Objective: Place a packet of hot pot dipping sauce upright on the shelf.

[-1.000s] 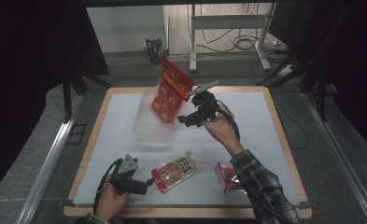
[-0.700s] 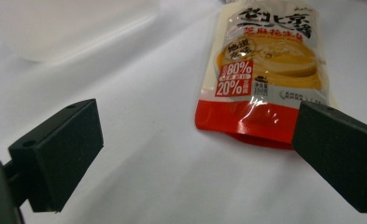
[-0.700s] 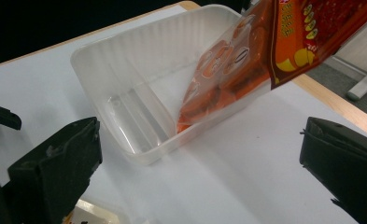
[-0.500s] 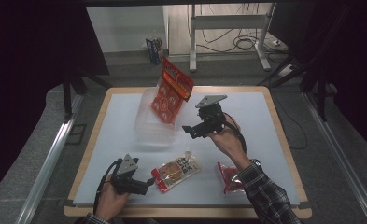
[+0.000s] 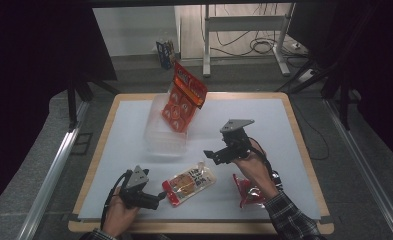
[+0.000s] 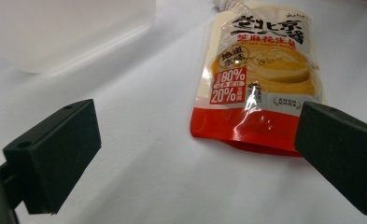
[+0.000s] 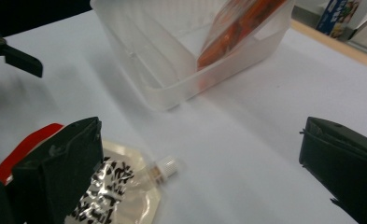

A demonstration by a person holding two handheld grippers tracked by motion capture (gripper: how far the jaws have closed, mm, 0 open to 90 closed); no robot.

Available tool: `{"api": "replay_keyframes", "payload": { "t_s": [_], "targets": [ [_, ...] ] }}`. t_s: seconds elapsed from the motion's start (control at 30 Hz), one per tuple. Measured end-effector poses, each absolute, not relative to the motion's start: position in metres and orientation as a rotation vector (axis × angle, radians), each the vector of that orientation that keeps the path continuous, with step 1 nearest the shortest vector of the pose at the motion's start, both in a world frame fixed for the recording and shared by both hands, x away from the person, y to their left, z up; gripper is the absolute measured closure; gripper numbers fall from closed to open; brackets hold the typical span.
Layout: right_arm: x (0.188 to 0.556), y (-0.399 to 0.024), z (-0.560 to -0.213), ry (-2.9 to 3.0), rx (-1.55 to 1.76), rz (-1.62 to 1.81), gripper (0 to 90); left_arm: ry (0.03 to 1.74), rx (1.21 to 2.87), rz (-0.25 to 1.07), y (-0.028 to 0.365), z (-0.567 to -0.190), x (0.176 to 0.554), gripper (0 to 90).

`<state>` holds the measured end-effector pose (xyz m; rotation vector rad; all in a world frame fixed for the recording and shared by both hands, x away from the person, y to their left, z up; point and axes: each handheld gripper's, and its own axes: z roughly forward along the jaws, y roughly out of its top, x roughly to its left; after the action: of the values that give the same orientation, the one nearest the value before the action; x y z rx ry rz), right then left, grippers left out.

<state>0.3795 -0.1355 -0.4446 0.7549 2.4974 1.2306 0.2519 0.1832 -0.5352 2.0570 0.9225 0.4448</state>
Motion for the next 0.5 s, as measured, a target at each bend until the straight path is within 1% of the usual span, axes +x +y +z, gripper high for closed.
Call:
{"api": "replay_keyframes", "payload": {
  "t_s": [0.27, 0.5],
  "targets": [
    [0.366, -0.152, -0.456, 2.491, 0.757, 1.184, 0.0, 0.916, 2.084, 0.439, 0.181, -0.534, 0.250, 0.7],
    [0.359, -0.161, -0.460, 2.471, 0.778, 1.202, 0.0, 0.909, 2.101, 0.441, 0.178, -0.534, 0.249, 1.0]
  ]
}}
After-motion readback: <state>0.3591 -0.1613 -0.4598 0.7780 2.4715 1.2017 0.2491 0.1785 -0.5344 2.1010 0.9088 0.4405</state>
